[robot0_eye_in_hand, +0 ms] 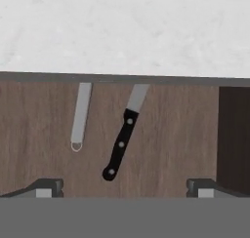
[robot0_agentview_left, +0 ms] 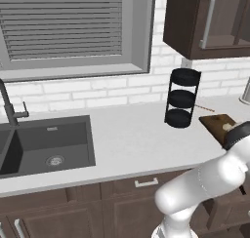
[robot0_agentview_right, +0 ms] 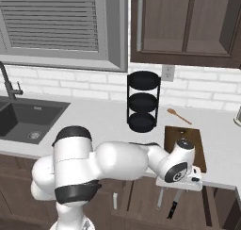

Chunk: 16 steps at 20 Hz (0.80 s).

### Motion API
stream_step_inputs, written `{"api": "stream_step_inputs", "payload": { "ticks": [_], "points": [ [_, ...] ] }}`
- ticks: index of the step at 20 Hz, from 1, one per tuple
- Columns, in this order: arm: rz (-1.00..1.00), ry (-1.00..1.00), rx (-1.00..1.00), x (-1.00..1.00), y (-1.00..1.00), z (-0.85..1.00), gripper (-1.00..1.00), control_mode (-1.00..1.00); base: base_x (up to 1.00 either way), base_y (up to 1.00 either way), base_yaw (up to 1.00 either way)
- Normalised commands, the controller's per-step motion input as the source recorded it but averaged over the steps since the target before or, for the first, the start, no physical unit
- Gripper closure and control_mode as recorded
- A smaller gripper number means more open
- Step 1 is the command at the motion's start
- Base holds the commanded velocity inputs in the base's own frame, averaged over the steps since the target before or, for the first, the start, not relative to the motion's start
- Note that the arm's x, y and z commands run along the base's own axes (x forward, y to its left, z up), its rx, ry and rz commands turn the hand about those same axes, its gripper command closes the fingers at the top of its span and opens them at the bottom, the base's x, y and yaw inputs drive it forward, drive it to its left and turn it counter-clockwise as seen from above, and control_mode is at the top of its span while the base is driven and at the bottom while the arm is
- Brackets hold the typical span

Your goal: Place the appropriate cutting tool for cutting the garlic skin on the cutting board.

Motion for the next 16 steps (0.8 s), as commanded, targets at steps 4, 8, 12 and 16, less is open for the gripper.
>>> {"api": "stream_step_inputs", "payload": {
  "ticks": [4, 8, 12, 16],
  "points": [
    [-0.03, 0.00, 0.00, -0.02, 0.00, -0.43, -1.00, -1.00, 0.00, 0.00, 0.00],
    [-0.06, 0.00, 0.00, -0.15, 0.00, -0.38, -1.00, -1.00, 0.00, 0.00, 0.00],
    [-0.07, 0.05, 0.00, -0.19, 0.00, -0.36, -1.00, -1.00, 0.00, 0.00, 0.00],
    [-0.03, 0.09, 0.00, -0.30, 0.00, -0.33, -1.00, -1.00, 0.00, 0.00, 0.00]
  ]
}}
